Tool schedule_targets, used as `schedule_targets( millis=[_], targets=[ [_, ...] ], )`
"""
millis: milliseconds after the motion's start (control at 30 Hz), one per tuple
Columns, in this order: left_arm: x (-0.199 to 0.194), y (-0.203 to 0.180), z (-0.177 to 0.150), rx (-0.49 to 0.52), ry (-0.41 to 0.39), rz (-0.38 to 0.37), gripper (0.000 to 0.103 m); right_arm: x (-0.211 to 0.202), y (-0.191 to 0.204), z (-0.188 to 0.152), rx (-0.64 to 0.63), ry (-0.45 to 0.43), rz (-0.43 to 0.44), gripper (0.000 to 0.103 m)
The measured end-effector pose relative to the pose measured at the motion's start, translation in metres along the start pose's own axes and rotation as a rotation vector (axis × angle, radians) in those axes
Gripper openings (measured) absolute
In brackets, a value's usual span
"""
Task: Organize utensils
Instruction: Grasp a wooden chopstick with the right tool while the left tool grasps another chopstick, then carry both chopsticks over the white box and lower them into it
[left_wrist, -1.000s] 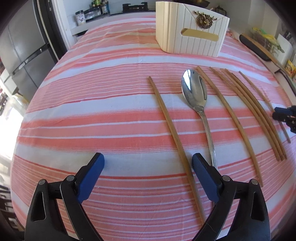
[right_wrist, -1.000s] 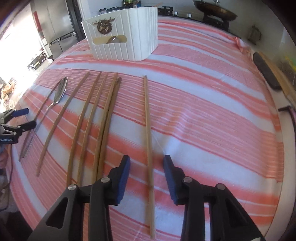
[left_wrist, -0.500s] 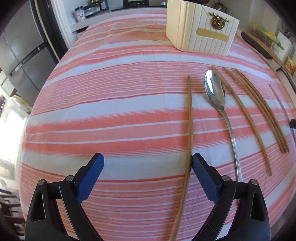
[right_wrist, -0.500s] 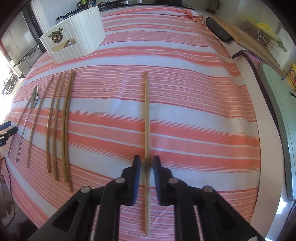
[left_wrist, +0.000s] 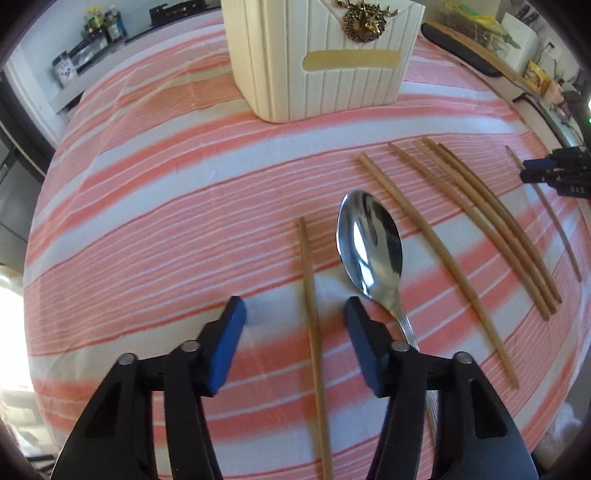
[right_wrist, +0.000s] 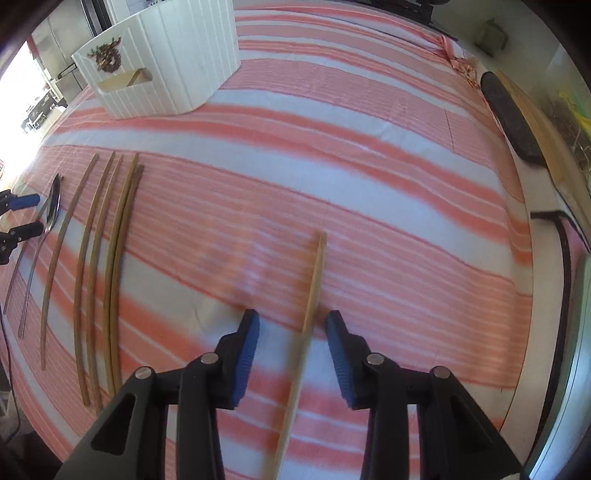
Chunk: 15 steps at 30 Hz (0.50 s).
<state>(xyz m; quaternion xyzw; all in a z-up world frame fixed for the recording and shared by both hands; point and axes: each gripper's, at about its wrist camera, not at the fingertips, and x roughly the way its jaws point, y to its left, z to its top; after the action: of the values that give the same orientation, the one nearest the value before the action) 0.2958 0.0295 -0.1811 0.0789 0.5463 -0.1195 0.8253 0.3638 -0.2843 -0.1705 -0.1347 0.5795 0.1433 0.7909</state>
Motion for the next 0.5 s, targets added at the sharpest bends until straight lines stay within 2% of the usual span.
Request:
schedule_targets(
  millis=[33,67,167,233,333,500],
  targets=[
    [0.000,0.000,0.004,-0.003,-0.003,-0.023,0.009,0.003,-0.001,0.009,0.014,-0.005,0.013,0.008],
    [0.002,0.003,0.008,-0.016,0.001,-0.042,0.004,0.006,-0.003,0.016,0.037,-0.011,0.008,0.006],
    [-0.004,0.015,0.012,-0.070,-0.028,-0.039,0.004,0.004,-0.006,0.029,0.091,-0.039,0.007,0.006],
    [-0.028,0.024,0.009,-0.111,-0.100,-0.062,0.004,-0.015,-0.004,0.031,0.122,-0.119,0.037,0.006],
    [-0.079,0.034,-0.001,-0.157,-0.237,-0.094,0.004,-0.070,0.003,0.024,0.125,-0.275,0.085,0.006],
    [-0.155,0.043,-0.023,-0.198,-0.430,-0.157,0.004,-0.161,0.026,-0.003,0.058,-0.505,0.096,0.006]
  ],
)
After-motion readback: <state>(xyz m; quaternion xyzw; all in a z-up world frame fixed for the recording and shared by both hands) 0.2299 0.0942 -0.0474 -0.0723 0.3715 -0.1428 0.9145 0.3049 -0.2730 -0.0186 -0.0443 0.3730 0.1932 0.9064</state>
